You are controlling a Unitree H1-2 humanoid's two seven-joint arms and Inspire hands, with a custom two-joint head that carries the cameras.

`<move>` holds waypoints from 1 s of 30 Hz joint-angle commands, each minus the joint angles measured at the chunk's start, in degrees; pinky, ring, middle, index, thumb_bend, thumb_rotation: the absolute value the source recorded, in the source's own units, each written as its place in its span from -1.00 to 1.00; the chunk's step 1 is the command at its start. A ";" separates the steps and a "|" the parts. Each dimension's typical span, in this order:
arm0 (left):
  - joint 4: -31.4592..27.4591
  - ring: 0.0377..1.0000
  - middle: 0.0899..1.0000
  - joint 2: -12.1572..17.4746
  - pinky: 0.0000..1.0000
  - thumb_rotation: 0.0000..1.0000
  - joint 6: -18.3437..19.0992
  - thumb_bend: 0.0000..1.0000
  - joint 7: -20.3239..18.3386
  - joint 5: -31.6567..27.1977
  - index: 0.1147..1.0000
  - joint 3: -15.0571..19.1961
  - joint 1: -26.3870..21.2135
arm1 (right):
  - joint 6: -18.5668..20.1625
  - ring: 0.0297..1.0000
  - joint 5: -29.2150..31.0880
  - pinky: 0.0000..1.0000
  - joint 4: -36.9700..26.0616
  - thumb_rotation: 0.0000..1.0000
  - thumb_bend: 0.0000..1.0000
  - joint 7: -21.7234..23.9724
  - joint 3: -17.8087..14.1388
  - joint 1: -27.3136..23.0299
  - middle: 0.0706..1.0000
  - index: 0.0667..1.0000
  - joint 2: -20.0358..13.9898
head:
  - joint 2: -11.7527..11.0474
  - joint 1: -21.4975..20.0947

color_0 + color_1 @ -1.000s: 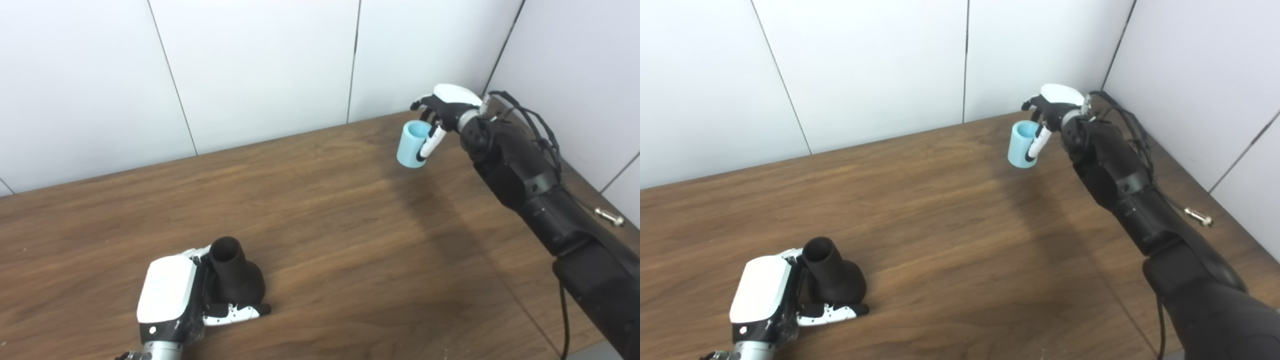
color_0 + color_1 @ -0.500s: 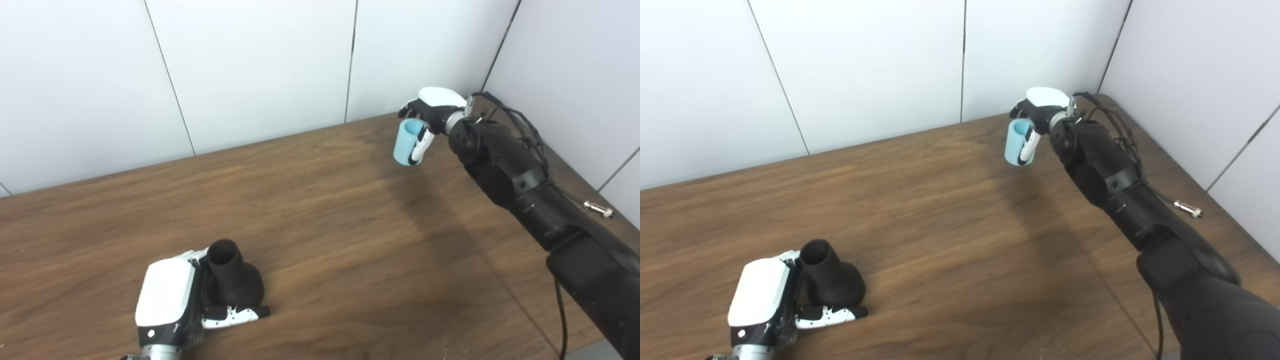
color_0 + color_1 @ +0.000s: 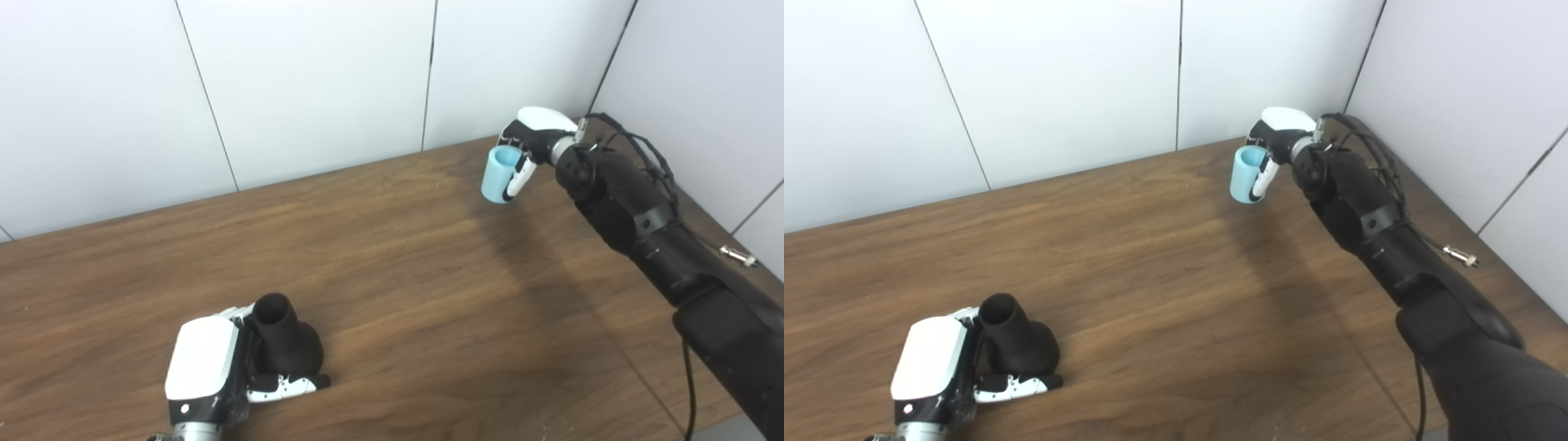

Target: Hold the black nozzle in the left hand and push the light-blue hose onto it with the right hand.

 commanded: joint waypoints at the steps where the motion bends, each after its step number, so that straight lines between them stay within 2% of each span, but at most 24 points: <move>1: 0.65 0.06 -0.20 0.71 -0.01 -1.00 0.26 0.05 -2.55 -0.09 -0.10 -0.74 2.19 | 0.02 -0.10 -0.73 0.01 -1.03 -1.00 0.05 -2.67 -1.27 -2.10 -0.07 -0.12 -1.99 | 0.05 0.00; 9: 1.11 0.03 -0.23 0.27 -0.03 -1.00 0.46 0.04 -2.37 0.29 -0.10 -1.08 2.40 | 0.14 -0.10 -0.52 -0.02 -1.82 -1.00 0.03 -3.35 -1.14 -1.97 -0.01 -0.16 -1.86 | 0.25 0.42; 16: 1.17 0.05 -0.20 0.08 0.00 -1.00 0.53 0.05 -2.16 0.87 -0.11 -1.28 2.56 | -0.35 -0.24 -0.30 -0.21 -4.77 -1.00 0.03 -4.00 -1.65 -0.46 -0.06 -0.06 -1.94 | 0.41 2.19; 22: 0.82 0.07 -0.20 -0.57 0.04 -1.00 1.32 0.05 -2.75 1.65 -0.11 -1.74 3.00 | -0.84 -0.26 -0.13 -0.21 -14.29 -1.00 0.03 -2.03 -2.76 2.28 -0.06 -0.03 -3.04 | 0.80 6.66; 24: 0.96 0.08 -0.20 -0.80 0.04 -1.00 1.25 0.05 -2.50 2.13 -0.11 -1.84 3.10 | 0.76 -0.26 -0.18 -0.23 -19.20 -1.00 0.03 0.51 -2.92 2.84 -0.05 -0.03 -2.96 | 0.95 7.93; 30: 1.75 0.05 -0.20 -2.35 0.01 -1.00 2.09 0.05 -2.30 3.78 -0.11 -2.50 3.24 | 1.25 -0.24 -1.14 -0.18 -30.75 -1.00 0.04 6.33 -2.27 4.04 -0.06 -0.07 -2.42 | 0.98 13.67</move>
